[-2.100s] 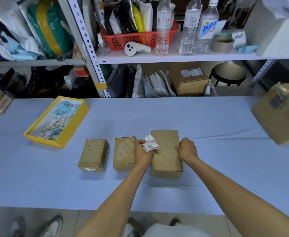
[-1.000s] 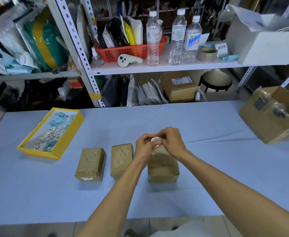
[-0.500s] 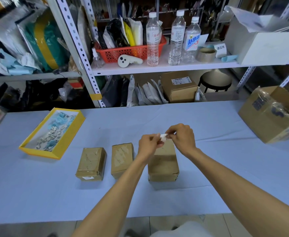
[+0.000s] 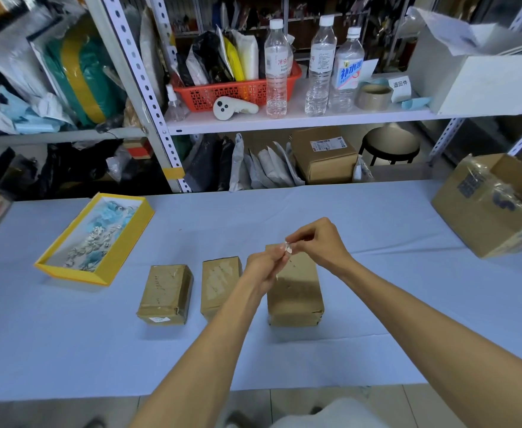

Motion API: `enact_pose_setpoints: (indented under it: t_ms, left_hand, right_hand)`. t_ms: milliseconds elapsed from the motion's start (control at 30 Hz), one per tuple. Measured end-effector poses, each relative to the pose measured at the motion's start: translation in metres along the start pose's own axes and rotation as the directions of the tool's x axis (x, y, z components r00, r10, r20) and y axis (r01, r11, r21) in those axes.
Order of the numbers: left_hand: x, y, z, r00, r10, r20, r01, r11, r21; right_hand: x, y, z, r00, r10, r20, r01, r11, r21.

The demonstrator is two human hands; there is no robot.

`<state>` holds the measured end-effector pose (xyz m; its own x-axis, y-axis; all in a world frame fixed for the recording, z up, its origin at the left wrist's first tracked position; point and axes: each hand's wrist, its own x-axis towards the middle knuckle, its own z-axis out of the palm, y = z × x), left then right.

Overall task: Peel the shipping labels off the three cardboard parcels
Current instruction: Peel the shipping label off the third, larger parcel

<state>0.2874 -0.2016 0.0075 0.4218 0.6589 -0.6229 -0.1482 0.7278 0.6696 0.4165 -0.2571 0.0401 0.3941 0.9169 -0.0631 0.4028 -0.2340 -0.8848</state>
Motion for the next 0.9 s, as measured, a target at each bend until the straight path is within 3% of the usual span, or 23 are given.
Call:
enact_pose_setpoints:
  t_ms: [133,367,533,767,900]
  left_hand:
    - [-0.009,-0.001,0.009,0.995,-0.077,0.069,0.083,0.993,-0.085]
    - [-0.010,-0.003,0.021,0.995,0.081,-0.061,-0.089,0.985,-0.148]
    - [-0.016,-0.001,0.033,0.991,0.101,-0.087,-0.119,0.965,-0.234]
    - [-0.015,-0.006,0.038,0.969,0.175,-0.174,-0.203,0.967,-0.157]
    - [-0.016,-0.006,0.036,0.975,0.200,-0.102,-0.204,0.978,-0.035]
  right_hand:
    - [0.004,-0.002,-0.011,1.000,0.025,0.007,-0.026,0.991,0.128]
    - [0.000,0.000,-0.003,0.994,0.012,-0.108,0.002,0.991,0.131]
    - [0.004,-0.004,-0.012,0.993,0.022,-0.119,0.003,0.980,0.200]
    - [0.004,-0.015,-0.017,0.997,-0.060,-0.053,0.057,0.996,-0.063]
    - [0.000,-0.021,-0.021,0.993,-0.118,0.011,0.117,0.964,-0.238]
